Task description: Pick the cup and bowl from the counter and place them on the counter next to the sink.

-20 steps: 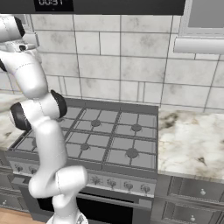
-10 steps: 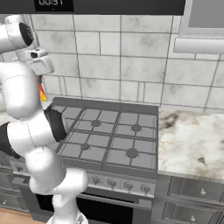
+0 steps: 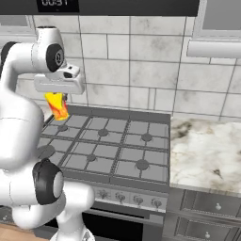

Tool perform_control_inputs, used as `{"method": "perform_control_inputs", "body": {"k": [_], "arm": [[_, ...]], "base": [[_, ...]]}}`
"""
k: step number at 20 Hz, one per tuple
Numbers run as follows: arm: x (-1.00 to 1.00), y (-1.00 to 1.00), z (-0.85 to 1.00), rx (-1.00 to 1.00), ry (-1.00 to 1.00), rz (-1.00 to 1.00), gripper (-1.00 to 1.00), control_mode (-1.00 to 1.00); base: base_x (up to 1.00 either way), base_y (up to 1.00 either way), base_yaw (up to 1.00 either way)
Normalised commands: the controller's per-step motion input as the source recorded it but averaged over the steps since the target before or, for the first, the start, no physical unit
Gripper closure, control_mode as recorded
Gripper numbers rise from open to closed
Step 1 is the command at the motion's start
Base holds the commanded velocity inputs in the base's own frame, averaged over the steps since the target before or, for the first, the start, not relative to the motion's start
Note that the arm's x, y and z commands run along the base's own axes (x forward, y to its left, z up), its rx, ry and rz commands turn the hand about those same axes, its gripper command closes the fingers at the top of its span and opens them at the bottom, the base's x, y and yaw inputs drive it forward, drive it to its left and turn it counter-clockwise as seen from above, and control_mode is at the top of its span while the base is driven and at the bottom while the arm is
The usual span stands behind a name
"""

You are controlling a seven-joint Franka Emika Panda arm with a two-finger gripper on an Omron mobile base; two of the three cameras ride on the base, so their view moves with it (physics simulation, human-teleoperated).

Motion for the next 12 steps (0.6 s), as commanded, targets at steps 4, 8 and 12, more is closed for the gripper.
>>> {"method": "perform_control_inputs", "body": {"k": [4,8,12], "arm": [[-0.11,-0.41,0.00,0.09,0.00,0.22,1.00,-1.00],[-0.18,-0.38,0.00,0.01,0.03,0.25,1.00,-1.00],[-0.31,-0.13,-0.10,0.00,0.04,0.26,1.00,-1.00]], "base": [[0.00,0.00,0.00],[0.00,0.00,0.00],[0.00,0.00,0.00]]}}
